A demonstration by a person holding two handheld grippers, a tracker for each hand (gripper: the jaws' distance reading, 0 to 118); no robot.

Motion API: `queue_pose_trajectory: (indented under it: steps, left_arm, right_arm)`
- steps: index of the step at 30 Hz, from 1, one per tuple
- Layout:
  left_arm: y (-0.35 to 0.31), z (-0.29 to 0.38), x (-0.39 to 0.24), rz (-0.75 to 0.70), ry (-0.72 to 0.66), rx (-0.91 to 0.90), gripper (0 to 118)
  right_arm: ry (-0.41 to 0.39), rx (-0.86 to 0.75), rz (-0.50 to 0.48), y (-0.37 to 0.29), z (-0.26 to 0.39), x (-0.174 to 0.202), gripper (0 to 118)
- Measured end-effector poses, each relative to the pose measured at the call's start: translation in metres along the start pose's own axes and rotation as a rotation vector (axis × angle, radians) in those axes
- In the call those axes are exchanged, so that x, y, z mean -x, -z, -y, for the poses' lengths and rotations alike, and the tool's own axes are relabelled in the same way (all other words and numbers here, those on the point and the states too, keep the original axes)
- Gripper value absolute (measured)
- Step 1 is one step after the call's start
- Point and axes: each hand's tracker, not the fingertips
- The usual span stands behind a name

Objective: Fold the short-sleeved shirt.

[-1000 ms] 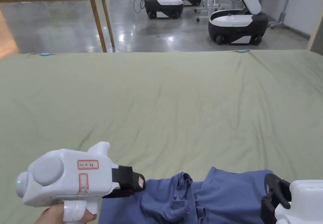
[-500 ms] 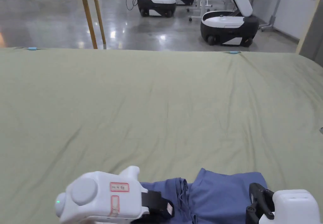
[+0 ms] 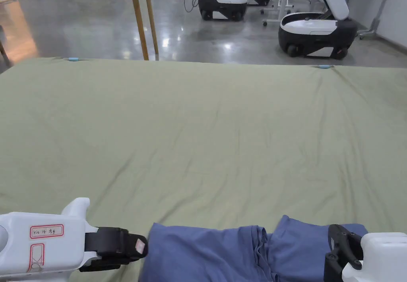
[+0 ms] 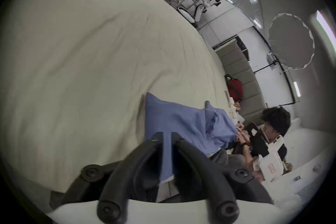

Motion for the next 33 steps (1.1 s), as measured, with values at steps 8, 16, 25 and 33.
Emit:
queue_pose_trajectory:
  steps: [8,16,25,33]
  left_arm:
    - [0.059,-0.009,0.028,0.2,-0.093,0.183,95]
    - [0.073,-0.01,0.051,0.189,-0.182,0.145,15]
    - [-0.05,-0.016,0.015,0.077,-0.139,-0.074,11]
    - [-0.085,-0.032,-0.046,-0.102,-0.049,-0.123,11]
  right_arm:
    - [-0.005,-0.011,0.028,-0.002,-0.004,-0.005,1]
    - [-0.012,-0.049,0.076,-0.012,-0.011,-0.017,1]
    - [-0.007,-0.085,0.084,-0.012,-0.023,-0.025,1]
    - [-0.006,-0.104,0.069,-0.008,-0.025,-0.021,1]
